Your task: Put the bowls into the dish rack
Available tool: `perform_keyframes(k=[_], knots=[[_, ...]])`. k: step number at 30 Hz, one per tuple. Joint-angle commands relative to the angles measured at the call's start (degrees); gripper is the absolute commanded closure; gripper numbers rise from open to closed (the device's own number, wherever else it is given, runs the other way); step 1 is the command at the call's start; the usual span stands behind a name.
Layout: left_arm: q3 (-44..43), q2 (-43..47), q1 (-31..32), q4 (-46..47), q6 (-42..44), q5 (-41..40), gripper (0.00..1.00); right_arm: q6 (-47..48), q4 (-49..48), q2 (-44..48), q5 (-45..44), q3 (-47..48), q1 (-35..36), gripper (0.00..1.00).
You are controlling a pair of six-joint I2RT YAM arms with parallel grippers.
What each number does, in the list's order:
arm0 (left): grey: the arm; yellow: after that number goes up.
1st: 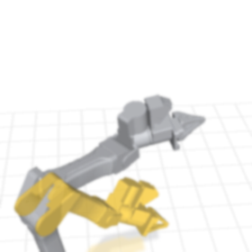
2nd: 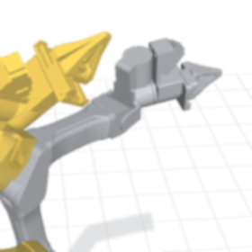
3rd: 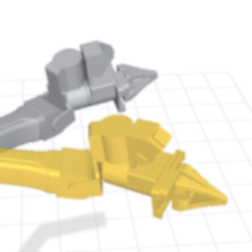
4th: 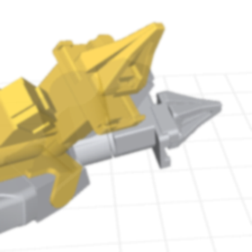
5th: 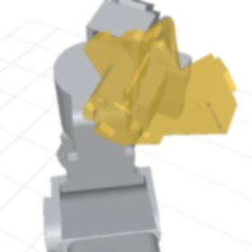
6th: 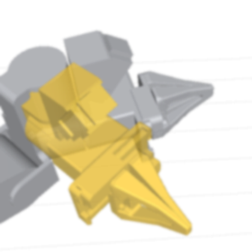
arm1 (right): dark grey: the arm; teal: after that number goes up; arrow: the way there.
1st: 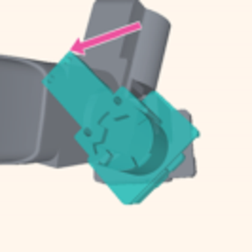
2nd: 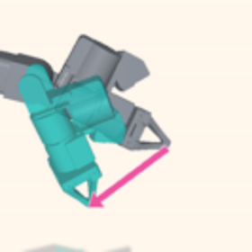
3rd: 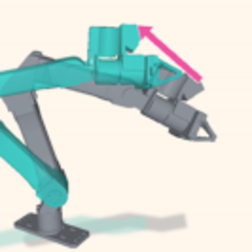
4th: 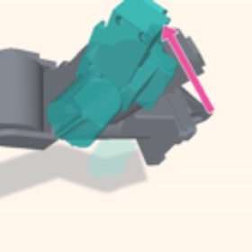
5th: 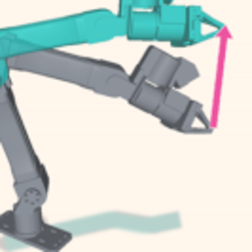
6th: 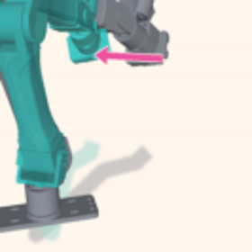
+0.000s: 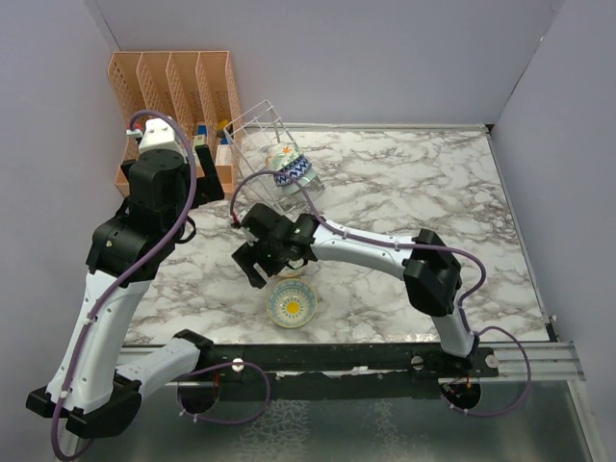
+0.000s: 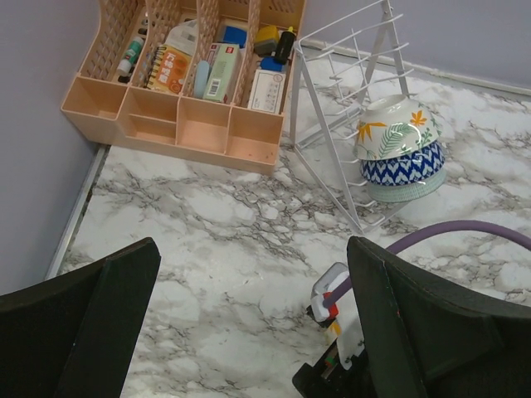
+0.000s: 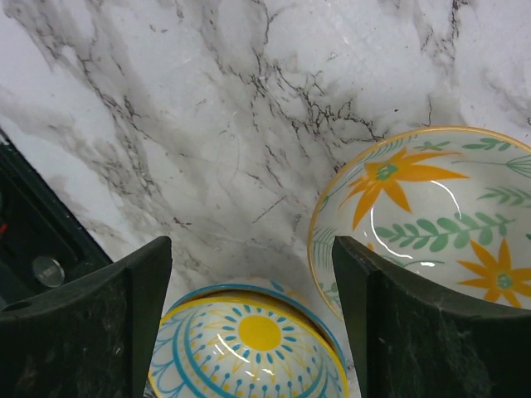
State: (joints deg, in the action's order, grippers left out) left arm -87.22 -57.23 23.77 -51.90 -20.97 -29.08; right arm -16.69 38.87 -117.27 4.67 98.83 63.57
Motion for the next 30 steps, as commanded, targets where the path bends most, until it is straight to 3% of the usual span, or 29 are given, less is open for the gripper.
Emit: perform_keyframes(k=[1, 5, 11, 18, 26, 29, 30], knots=[[-1.5, 0.7, 0.4, -0.2, -1.1, -2.1, 0.01, 4.3, 1.8, -2.1, -7.1, 2.1, 1.7, 0.23], [-1.2, 1.0, 0.4, -0.1, -1.3, -2.3, 0.01, 4.0, 0.9, -2.8, -13.4, 2.0, 1.7, 0.26], [-0.8, 1.2, 0.4, -0.1, -0.8, -2.6, 0.01, 4.8, 1.0, -5.3, -12.8, 2.8, 1.8, 0.32], [-0.3, 1.6, 0.4, -0.2, -0.4, -2.7, 0.01, 3.6, 0.9, -7.7, -13.6, 2.8, 1.8, 0.47], [-0.7, 2.3, 0.4, 0.7, 0.4, -4.3, 0.01, 2.8, 1.1, -7.0, -18.4, 3.4, 1.8, 0.77], [-1.3, 2.5, 0.4, 0.8, 0.7, -5.0, 0.01, 3.3, 0.8, -5.1, -18.0, 4.4, 1.8, 0.97], [-1.5, 2.5, 0.5, 0.8, 0.8, -5.2, 0.01, 3.4, 0.1, -4.1, -17.5, 4.6, 1.8, 0.99]])
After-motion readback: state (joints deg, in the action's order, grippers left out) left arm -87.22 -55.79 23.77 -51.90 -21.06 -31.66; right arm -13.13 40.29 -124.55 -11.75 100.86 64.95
